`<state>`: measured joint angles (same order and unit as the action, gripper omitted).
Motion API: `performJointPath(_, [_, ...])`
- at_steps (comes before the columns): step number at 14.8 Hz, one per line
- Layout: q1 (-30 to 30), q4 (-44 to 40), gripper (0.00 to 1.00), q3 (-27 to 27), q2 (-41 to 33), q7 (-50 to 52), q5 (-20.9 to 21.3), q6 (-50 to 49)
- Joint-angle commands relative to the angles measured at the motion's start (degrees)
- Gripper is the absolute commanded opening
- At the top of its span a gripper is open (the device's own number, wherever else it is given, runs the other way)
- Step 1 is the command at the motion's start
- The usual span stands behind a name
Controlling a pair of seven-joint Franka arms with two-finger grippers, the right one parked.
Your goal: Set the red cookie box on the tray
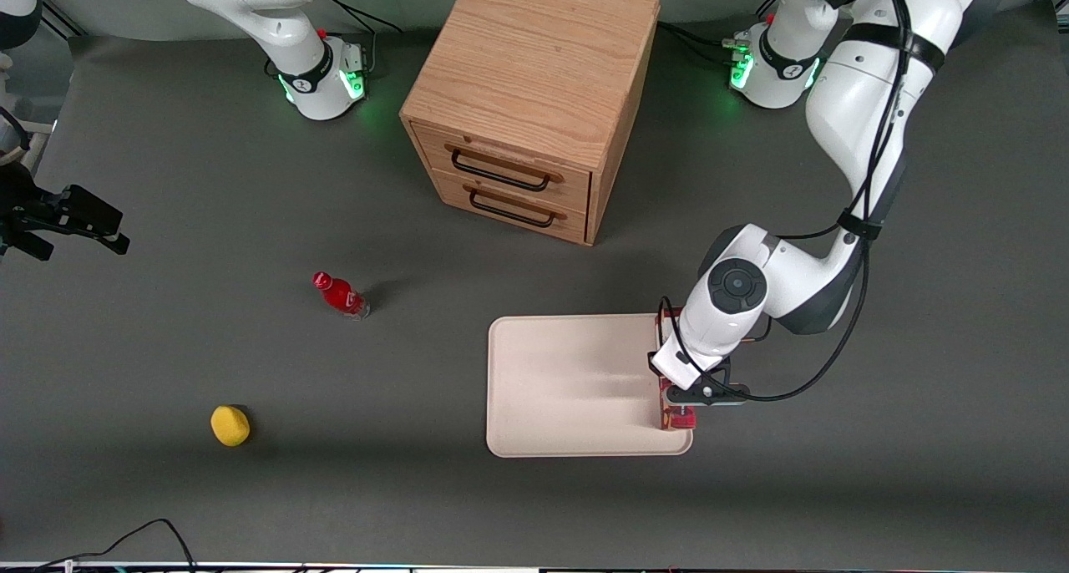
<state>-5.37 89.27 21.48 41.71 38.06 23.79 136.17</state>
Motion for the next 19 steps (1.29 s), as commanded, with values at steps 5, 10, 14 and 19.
performJointPath(5, [2.5, 0.0, 1.0, -2.7, -17.1, -16.9, -14.6, -22.7])
performJointPath(10, [2.5, 4.1, 1.0, -16.3, -36.8, -40.0, -22.9, -41.0])
performJointPath(14, [2.4, 25.0, 1.0, -24.2, -56.2, -47.8, -23.9, -36.4])
performJointPath(19, [2.2, 17.0, 1.0, -24.7, -52.7, -49.7, -23.1, -44.8])
